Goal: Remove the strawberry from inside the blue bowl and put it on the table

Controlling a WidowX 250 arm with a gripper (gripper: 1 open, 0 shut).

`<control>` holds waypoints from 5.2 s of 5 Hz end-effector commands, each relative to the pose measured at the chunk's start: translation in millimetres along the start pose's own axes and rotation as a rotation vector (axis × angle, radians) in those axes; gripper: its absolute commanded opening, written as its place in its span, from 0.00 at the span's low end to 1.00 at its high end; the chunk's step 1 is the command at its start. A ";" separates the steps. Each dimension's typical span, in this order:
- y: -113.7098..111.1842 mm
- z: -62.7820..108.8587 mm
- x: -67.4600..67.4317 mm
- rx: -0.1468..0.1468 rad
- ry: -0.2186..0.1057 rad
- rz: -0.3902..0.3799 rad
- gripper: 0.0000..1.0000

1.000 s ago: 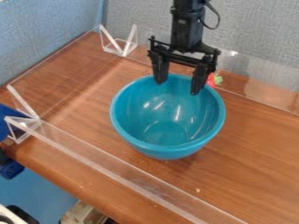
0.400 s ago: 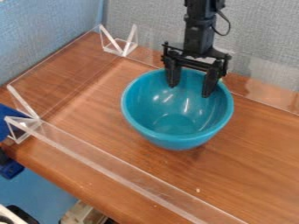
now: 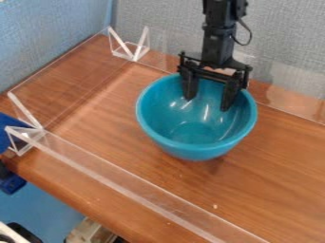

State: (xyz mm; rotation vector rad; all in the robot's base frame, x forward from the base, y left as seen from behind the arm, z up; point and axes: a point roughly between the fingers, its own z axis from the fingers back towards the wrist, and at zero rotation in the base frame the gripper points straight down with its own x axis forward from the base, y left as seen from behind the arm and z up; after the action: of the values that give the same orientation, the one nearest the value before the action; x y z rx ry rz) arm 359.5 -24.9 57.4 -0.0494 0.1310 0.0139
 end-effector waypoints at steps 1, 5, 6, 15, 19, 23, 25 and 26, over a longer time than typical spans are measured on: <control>-5.4 13.7 8.8 0.001 -0.059 -0.013 1.00; -4.5 -11.0 9.0 0.017 -0.027 -0.012 0.00; -4.9 -16.9 4.4 0.020 -0.014 -0.015 0.00; 16.7 -7.0 -30.0 0.018 -0.014 0.032 0.00; 34.3 2.3 -38.9 0.014 -0.026 0.056 0.00; 35.7 15.9 -49.9 -0.007 -0.042 0.046 0.00; 35.9 22.0 -53.9 -0.015 -0.051 0.039 0.00; 36.0 25.7 -55.7 -0.019 -0.057 0.036 0.00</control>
State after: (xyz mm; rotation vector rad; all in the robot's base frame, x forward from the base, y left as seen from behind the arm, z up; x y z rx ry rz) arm 302.6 7.1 63.1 -0.0664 0.1580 0.0405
